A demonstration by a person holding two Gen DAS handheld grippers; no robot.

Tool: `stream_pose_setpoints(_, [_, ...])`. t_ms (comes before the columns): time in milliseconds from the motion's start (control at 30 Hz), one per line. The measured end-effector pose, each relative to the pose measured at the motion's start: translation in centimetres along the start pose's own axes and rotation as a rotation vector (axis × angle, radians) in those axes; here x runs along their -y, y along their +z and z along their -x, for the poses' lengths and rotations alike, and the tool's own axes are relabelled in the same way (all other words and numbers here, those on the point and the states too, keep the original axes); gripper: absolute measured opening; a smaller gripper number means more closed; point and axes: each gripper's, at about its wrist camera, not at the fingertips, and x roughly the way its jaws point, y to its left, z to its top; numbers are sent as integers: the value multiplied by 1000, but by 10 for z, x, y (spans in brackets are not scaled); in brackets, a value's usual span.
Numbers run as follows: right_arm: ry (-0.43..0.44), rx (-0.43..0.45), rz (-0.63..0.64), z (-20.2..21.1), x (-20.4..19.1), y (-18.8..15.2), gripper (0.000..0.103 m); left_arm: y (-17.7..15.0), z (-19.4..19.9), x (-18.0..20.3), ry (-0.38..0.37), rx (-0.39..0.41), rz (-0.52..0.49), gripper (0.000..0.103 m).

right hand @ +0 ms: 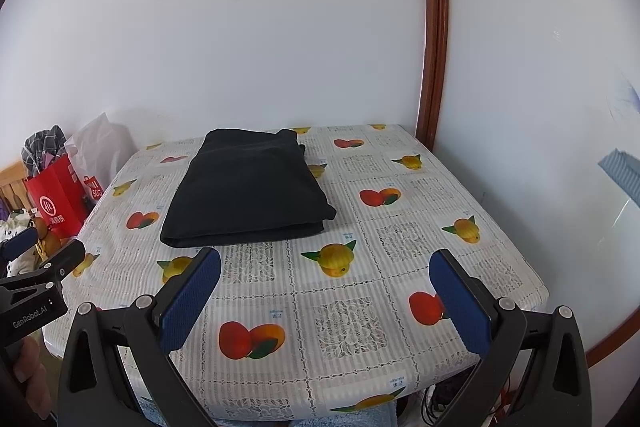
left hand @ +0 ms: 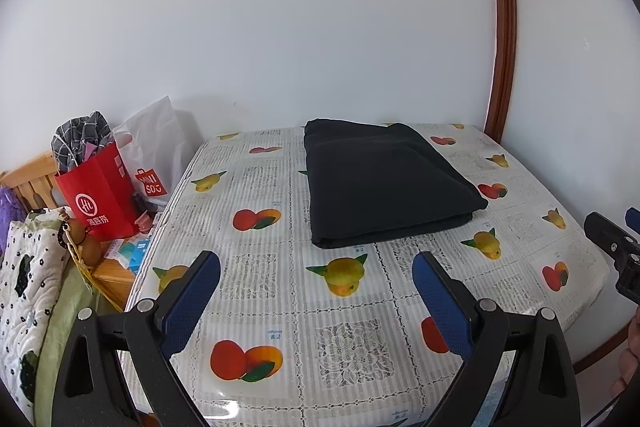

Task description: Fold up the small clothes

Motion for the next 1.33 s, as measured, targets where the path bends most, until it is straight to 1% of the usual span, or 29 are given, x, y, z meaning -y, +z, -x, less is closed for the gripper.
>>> stream_pose_setpoints(933, [-21, 1, 5, -1, 8, -1, 102, -3, -1, 0, -8, -6, -3, 97])
stream_pose_setpoints(1333, [-18, 7, 12, 0, 7, 4, 102, 1, -4, -6, -26, -9, 0, 97])
